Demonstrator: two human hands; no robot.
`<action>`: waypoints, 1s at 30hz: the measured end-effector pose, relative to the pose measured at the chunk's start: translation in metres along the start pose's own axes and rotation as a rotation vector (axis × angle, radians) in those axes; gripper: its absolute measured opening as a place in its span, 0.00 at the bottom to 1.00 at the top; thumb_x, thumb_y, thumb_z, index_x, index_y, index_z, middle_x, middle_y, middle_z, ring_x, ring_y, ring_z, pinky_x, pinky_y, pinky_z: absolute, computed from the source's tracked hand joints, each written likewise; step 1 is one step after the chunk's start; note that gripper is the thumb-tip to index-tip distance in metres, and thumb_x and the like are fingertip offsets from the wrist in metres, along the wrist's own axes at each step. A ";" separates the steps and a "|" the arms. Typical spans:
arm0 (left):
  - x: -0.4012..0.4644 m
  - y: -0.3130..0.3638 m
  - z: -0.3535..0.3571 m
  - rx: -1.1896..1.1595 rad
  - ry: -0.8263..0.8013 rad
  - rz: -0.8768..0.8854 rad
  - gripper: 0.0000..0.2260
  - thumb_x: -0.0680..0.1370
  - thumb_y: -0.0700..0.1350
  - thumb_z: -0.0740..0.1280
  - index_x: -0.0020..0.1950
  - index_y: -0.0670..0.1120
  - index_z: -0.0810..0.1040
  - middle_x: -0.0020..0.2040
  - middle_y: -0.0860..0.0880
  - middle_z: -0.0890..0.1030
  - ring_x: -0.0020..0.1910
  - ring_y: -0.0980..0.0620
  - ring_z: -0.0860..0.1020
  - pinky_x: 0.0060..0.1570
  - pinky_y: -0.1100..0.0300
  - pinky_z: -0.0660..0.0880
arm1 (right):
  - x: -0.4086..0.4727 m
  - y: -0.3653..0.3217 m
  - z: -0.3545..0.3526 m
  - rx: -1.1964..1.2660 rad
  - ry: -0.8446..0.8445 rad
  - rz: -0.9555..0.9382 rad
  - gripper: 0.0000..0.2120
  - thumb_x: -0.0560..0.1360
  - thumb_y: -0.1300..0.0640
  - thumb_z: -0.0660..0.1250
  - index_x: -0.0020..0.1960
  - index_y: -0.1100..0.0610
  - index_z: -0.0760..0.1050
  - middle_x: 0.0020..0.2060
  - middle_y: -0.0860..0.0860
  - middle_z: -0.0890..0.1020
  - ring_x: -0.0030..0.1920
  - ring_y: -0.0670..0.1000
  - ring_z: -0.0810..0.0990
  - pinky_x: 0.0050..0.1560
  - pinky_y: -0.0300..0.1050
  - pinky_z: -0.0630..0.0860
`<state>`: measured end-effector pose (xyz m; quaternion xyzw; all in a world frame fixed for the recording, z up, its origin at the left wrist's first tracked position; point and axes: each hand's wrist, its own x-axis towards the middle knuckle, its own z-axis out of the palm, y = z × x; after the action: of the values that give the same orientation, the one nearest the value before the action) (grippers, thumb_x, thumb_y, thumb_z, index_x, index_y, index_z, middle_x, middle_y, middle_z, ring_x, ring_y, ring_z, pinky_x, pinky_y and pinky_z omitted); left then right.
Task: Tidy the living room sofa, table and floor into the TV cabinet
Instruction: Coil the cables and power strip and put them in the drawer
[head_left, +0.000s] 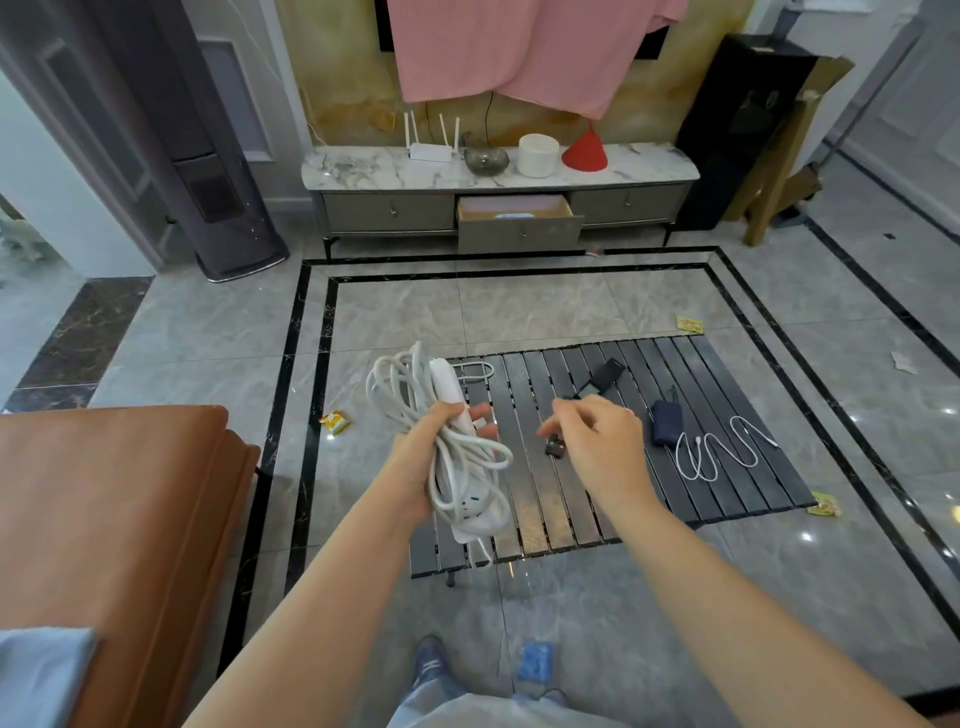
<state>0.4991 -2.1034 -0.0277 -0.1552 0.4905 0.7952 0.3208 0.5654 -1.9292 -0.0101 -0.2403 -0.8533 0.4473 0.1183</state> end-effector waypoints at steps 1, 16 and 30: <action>0.001 0.001 -0.001 -0.014 -0.013 0.002 0.17 0.79 0.45 0.66 0.65 0.38 0.75 0.58 0.41 0.83 0.54 0.44 0.84 0.47 0.49 0.82 | 0.004 0.007 0.002 -0.081 -0.069 0.087 0.19 0.80 0.50 0.62 0.34 0.49 0.82 0.37 0.49 0.83 0.40 0.49 0.82 0.46 0.49 0.78; 0.000 0.019 -0.007 -0.155 -0.336 -0.167 0.17 0.72 0.42 0.66 0.57 0.38 0.84 0.53 0.44 0.84 0.47 0.49 0.84 0.48 0.52 0.82 | -0.025 0.058 0.070 1.068 -0.521 1.142 0.21 0.80 0.58 0.65 0.65 0.73 0.71 0.52 0.68 0.82 0.43 0.58 0.86 0.38 0.47 0.84; -0.010 0.027 -0.010 0.060 -0.419 -0.370 0.21 0.69 0.39 0.66 0.60 0.31 0.76 0.50 0.37 0.83 0.42 0.43 0.83 0.41 0.50 0.82 | 0.016 0.042 0.037 1.427 -0.292 0.934 0.12 0.71 0.65 0.72 0.54 0.68 0.79 0.42 0.59 0.84 0.37 0.50 0.84 0.55 0.39 0.77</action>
<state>0.4883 -2.1239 -0.0081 -0.0646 0.4002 0.7229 0.5595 0.5484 -1.9269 -0.0659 -0.3748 -0.1890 0.9052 -0.0657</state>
